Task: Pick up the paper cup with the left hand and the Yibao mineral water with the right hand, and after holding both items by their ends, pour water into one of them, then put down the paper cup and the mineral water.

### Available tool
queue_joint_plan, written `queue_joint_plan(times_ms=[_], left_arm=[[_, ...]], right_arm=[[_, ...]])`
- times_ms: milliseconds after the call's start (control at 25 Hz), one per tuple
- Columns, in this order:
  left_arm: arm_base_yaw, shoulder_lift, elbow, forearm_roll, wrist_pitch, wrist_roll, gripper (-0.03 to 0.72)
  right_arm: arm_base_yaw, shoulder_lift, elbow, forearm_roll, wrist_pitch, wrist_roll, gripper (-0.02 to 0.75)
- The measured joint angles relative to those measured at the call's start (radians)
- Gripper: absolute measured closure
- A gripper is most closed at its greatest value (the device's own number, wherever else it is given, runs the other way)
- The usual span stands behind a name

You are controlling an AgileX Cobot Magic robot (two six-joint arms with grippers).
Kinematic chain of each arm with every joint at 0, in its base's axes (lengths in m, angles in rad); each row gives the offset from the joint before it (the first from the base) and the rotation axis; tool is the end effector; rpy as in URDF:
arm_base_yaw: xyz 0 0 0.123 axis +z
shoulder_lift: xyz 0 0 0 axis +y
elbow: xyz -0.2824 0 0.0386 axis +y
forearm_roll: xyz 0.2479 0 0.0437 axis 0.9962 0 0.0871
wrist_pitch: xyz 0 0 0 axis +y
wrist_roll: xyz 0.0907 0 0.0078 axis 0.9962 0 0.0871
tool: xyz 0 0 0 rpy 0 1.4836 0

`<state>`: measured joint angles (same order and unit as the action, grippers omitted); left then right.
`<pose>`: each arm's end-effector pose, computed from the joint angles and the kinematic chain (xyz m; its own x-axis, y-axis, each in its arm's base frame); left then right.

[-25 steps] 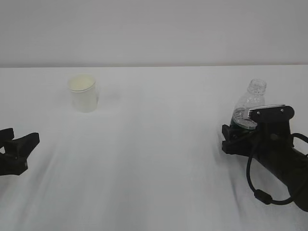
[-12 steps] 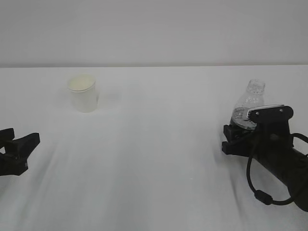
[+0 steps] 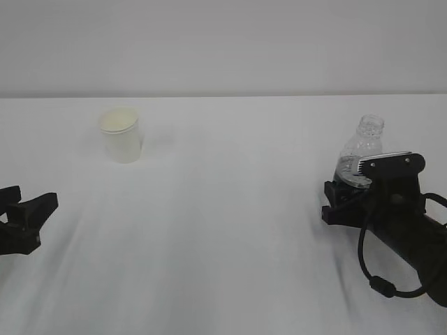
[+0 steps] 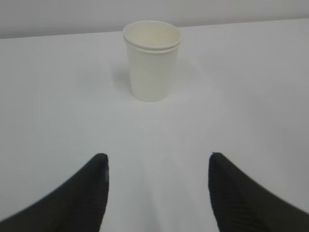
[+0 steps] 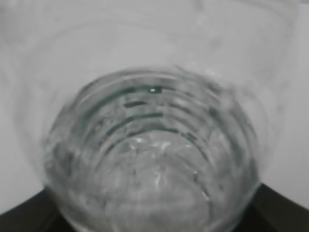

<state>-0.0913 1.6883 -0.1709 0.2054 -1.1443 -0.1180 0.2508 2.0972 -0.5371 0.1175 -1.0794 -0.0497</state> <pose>0.2115 -0.0363 0.1277 -0.2969 -0.0044 -0.9549 0.2572 0.9627 -0.0844 0.2979 0.0666 0.0653 -0.3749 -0.0899 -0.9227 -0.1523 0.9877 -0.0344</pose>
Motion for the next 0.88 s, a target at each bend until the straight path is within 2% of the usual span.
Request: queue_joint_plan(times_ms=[560,880], left_arm=[[0.000,0.000,0.000,0.000,0.000,0.000,0.221],[0.000,0.000,0.000,0.000,0.000,0.000,0.221]], right_arm=[[0.000,0.000,0.000,0.002,0.002,0.020,0.245],[0.000,0.000,0.000,0.002,0.004,0.026,0.321]])
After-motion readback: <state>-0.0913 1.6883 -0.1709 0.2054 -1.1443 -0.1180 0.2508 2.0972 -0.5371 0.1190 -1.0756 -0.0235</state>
